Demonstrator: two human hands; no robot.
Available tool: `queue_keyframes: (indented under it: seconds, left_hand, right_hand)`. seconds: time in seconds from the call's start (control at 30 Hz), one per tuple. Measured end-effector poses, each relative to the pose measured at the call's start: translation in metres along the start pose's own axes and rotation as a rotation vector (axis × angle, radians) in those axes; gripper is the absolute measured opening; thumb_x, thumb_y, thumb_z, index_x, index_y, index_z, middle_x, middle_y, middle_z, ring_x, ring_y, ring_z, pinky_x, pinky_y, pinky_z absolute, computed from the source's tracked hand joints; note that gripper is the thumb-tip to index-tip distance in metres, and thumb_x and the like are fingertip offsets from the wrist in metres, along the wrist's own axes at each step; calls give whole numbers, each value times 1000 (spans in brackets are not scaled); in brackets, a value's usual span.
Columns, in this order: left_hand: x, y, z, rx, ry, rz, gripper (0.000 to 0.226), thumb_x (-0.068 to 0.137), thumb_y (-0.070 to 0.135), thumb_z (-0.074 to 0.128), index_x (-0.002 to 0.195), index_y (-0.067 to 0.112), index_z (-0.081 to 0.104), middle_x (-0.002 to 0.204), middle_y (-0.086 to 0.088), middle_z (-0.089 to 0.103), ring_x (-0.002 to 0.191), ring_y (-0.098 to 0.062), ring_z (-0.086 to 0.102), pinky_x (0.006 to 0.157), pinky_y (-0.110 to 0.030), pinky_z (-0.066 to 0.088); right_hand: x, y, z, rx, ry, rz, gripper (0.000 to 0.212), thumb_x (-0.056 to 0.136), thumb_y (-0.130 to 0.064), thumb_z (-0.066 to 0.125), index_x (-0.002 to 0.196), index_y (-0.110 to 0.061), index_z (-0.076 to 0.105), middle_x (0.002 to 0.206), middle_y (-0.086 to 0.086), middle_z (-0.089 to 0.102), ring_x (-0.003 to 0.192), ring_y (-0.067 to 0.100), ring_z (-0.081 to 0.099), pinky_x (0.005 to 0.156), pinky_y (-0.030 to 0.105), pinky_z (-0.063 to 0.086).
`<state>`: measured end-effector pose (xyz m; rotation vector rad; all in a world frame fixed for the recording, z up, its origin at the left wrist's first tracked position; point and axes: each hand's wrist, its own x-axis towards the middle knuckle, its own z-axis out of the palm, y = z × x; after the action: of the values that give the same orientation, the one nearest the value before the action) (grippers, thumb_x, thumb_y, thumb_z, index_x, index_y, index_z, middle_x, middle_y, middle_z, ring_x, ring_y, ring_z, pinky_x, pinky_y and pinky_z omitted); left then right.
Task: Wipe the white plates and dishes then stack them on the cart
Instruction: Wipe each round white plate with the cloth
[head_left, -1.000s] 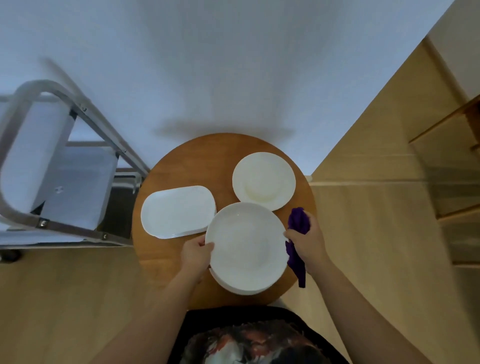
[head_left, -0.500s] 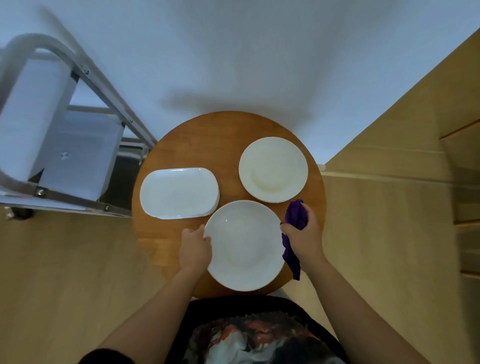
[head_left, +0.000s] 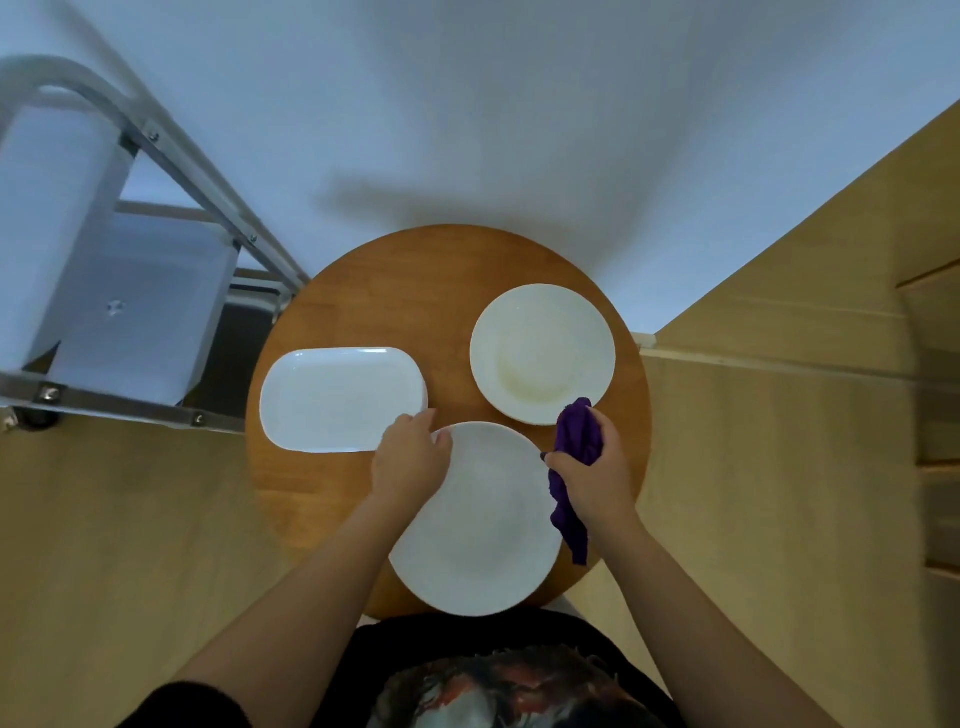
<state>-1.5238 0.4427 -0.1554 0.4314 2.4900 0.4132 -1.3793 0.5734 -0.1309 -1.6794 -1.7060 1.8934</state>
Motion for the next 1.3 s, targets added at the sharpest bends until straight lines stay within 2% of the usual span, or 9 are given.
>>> queue_keyframes:
  seconds: [0.1, 0.17, 0.27, 0.33, 0.57, 0.87, 0.93, 1.07, 1.3]
  left_hand:
    - [32, 32, 3, -138, -43, 31, 20, 97, 28, 48, 108, 19, 62, 99, -1, 63, 97, -24, 58, 81, -29, 43]
    - [60, 49, 9, -180, -77, -19, 15, 96, 27, 48, 88, 18, 57, 83, 2, 56, 85, -21, 53, 70, -28, 37]
    - [95, 64, 22, -124, -187, -120, 34, 96, 31, 51, 116, 4, 54, 109, -10, 61, 97, -24, 57, 72, -28, 41]
    - [108, 66, 31, -76, -200, -148, 38, 94, 31, 55, 121, 4, 52, 117, -13, 61, 103, -26, 59, 71, -27, 43]
    - [128, 63, 46, -35, -207, -221, 37, 92, 21, 59, 124, 7, 47, 118, -12, 59, 94, -23, 58, 75, -30, 49]
    - [128, 58, 39, -291, -89, -242, 28, 89, 17, 58, 112, 15, 41, 97, -2, 52, 73, -15, 53, 47, -20, 39]
    - [126, 59, 37, -415, -82, -284, 29, 88, 20, 60, 108, 19, 39, 99, -2, 53, 73, -14, 52, 52, -21, 43]
    - [119, 65, 41, -604, -178, -237, 31, 98, 34, 45, 123, 17, 48, 112, -4, 57, 98, -21, 55, 79, -35, 52]
    - [105, 82, 36, -831, -172, -362, 49, 98, 52, 28, 128, 16, 41, 111, -3, 53, 100, -21, 52, 77, -35, 47]
  right_hand:
    - [10, -4, -4, 37, 15, 4, 71, 79, -7, 72, 135, -32, 37, 108, -17, 49, 92, 8, 53, 61, 15, 45]
    - [17, -7, -7, 45, 30, 0, 71, 79, -7, 72, 136, -32, 37, 115, -13, 48, 98, 12, 52, 66, 18, 48]
    - [25, -7, -13, 57, 68, 7, 70, 78, -8, 73, 134, -33, 38, 121, -10, 48, 107, 17, 51, 80, 31, 53]
    - [29, -5, -16, 60, 86, 4, 70, 78, -8, 74, 132, -35, 38, 121, -9, 48, 109, 18, 51, 84, 34, 53]
    - [45, -4, -17, 63, 77, 20, 70, 78, -9, 74, 131, -37, 38, 117, -14, 47, 104, 13, 51, 71, 21, 50]
    - [63, -14, -17, 62, 77, 47, 67, 78, -13, 74, 128, -39, 38, 108, -19, 47, 90, 8, 52, 59, 15, 45]
    - [64, -15, -18, 72, 78, 55, 66, 79, -13, 74, 126, -40, 37, 112, -15, 49, 92, 11, 54, 60, 17, 48]
    - [59, -16, -24, 151, 100, 102, 68, 78, -6, 68, 132, -36, 40, 120, -7, 53, 100, 21, 57, 74, 36, 58]
    - [39, -19, -32, 426, 116, 94, 65, 74, -1, 54, 133, -25, 44, 115, 7, 56, 90, 26, 57, 60, 30, 50]
